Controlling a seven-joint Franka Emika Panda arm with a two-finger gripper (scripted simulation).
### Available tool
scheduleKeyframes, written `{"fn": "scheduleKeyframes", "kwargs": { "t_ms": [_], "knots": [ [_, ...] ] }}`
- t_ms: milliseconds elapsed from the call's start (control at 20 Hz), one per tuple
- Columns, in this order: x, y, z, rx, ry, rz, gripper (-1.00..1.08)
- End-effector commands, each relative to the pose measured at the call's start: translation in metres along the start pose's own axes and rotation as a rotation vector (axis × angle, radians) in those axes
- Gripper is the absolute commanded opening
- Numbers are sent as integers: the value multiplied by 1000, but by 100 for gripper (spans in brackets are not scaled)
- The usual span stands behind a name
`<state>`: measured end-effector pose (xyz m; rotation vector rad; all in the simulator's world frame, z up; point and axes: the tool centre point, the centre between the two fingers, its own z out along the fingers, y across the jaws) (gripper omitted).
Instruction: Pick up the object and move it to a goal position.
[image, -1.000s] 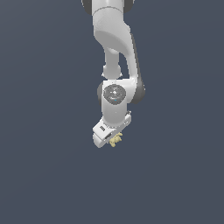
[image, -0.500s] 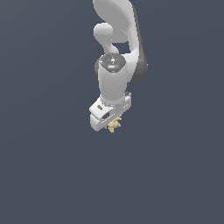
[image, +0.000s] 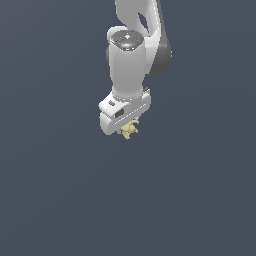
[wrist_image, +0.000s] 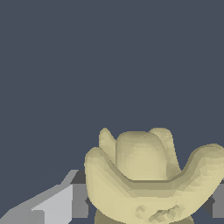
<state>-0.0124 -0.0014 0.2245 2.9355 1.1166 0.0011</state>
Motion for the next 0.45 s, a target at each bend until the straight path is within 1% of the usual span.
{"fn": "scheduleKeyframes", "kwargs": {
  "t_ms": [0, 400],
  "knots": [
    [-3, -2, -7, 1, 0, 0, -100],
    [-3, -2, -11, 1, 0, 0, -100]
  ]
}}
